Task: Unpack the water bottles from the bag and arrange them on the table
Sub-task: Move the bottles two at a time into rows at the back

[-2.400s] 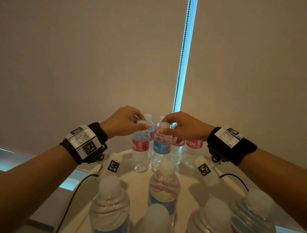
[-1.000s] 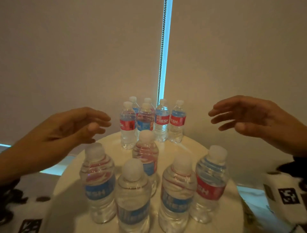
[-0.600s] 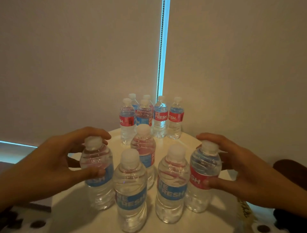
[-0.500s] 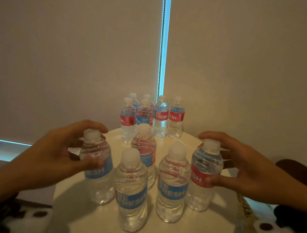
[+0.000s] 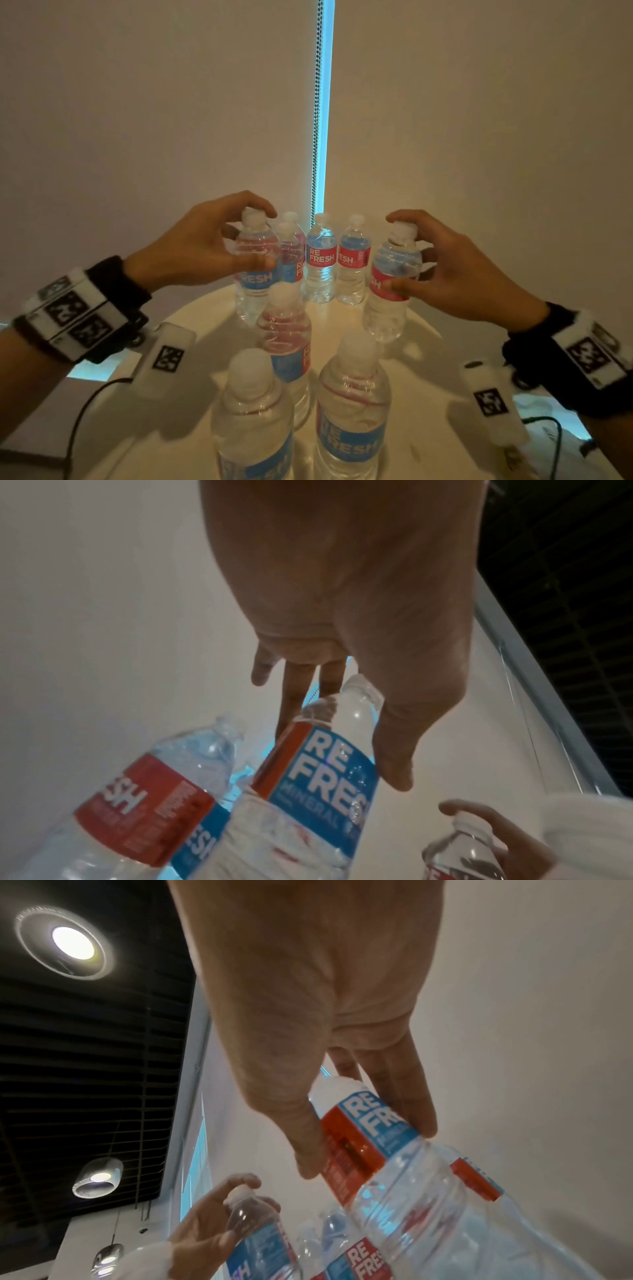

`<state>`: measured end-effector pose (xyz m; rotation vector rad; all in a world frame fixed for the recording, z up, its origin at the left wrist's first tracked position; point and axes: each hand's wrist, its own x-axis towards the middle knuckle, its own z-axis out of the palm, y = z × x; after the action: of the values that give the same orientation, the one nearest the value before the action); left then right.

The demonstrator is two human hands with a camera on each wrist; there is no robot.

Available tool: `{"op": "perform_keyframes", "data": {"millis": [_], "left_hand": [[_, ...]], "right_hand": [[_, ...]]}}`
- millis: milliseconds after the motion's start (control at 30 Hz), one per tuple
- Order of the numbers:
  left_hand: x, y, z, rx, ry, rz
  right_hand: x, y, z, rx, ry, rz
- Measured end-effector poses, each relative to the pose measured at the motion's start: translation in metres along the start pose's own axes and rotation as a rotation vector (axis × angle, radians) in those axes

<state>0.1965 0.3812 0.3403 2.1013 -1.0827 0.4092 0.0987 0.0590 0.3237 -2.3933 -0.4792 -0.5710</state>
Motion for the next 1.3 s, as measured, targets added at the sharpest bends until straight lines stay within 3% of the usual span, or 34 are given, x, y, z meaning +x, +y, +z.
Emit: {"op": "perform_keyframes", "data": {"millis": [367, 567, 1033, 1300], "left_hand": [[0.071, -0.008, 0.063, 0.089, -0.165, 0.078], [0.085, -0.01, 0.087, 0.26, -0.196, 0.022], [0.093, -0.011, 0.089, 0.6, -0.225, -0.086], [0.087, -0.015, 0.087, 0.63, -0.2, -0.033]], "right_hand": [[0.047, 0.037, 0.034, -0.025, 0.02, 0.012], [0.056, 0.058, 0.05, -0.014, -0.008, 0.038], [0.066, 0.065, 0.069, -0.093, 0.068, 0.087], [0.06, 0.06, 0.075, -0.105, 0.085, 0.126]]}}
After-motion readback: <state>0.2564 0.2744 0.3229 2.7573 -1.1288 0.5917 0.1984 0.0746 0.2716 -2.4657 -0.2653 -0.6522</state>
